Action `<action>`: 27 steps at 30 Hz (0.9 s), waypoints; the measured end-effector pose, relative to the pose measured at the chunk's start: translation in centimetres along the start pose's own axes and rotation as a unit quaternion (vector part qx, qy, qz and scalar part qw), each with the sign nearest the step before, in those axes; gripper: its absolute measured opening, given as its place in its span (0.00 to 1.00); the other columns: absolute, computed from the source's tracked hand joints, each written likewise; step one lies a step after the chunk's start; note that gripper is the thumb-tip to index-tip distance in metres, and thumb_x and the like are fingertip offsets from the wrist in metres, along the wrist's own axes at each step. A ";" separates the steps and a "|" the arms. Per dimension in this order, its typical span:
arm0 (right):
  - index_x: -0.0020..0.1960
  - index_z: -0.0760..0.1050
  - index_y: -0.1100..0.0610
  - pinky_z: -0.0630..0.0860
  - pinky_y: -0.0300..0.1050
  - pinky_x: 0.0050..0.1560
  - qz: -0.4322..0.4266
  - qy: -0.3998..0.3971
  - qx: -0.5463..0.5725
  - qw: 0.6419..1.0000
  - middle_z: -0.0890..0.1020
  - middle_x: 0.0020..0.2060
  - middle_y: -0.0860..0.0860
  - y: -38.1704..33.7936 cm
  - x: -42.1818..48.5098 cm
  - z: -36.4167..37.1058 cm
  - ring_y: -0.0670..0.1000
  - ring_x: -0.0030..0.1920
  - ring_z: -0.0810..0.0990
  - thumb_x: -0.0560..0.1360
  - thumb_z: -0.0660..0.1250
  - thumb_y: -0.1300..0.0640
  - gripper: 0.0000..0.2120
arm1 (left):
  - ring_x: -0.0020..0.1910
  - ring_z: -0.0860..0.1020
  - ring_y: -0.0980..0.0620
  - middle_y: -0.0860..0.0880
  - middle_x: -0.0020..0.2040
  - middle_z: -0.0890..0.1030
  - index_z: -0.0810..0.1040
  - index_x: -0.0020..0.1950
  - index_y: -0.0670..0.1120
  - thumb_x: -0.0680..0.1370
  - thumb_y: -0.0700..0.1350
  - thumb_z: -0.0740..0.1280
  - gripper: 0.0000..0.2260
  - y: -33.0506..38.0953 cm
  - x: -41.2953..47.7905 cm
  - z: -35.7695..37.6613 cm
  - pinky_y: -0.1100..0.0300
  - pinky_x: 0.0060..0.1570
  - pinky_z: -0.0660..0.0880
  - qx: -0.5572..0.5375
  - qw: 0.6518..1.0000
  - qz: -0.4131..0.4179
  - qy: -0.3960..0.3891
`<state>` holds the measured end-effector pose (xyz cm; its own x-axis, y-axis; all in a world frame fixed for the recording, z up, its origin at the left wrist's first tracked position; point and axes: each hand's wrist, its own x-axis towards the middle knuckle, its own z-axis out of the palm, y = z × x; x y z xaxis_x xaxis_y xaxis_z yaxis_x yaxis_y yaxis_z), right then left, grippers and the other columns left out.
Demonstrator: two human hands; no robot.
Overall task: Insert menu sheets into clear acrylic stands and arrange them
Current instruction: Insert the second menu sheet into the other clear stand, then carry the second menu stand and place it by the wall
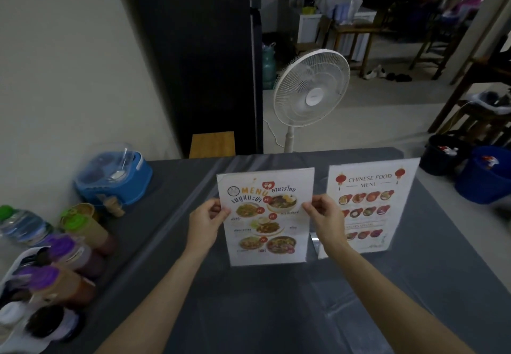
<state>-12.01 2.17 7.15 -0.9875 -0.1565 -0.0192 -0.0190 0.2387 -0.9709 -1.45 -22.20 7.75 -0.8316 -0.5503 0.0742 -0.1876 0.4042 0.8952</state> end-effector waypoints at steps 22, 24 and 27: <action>0.46 0.76 0.61 0.73 0.36 0.37 -0.101 -0.073 -0.042 0.991 0.79 0.37 0.49 -12.4 12.1 16.5 0.44 0.37 0.77 0.75 0.67 0.63 0.01 | 0.47 0.82 0.38 0.38 0.46 0.84 0.81 0.49 0.38 0.74 0.36 0.70 0.05 -0.3 18.0 -15.6 0.42 0.52 0.79 0.076 0.995 0.011 0.066; 0.45 0.76 0.60 0.71 0.35 0.36 -0.093 -0.073 -0.045 0.992 0.80 0.38 0.50 -12.4 13.8 19.1 0.47 0.39 0.78 0.75 0.67 0.63 0.01 | 0.47 0.82 0.38 0.38 0.45 0.84 0.81 0.48 0.39 0.74 0.37 0.71 0.04 -1.7 20.4 -16.8 0.42 0.51 0.79 0.073 0.995 0.007 0.063; 0.45 0.76 0.60 0.70 0.34 0.35 -0.082 -0.072 -0.052 0.993 0.80 0.37 0.49 -12.2 15.9 22.9 0.48 0.39 0.78 0.75 0.67 0.62 0.01 | 0.46 0.82 0.39 0.39 0.45 0.84 0.81 0.48 0.40 0.74 0.38 0.71 0.04 -3.9 23.8 -18.2 0.44 0.49 0.80 0.080 0.995 0.009 0.065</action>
<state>-23.87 -25.21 13.25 -0.9372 -0.3351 0.0964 -0.2014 0.2947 -0.9341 -11.04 -50.18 14.03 -0.7625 -0.6283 0.1545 -0.2636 0.5198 0.8126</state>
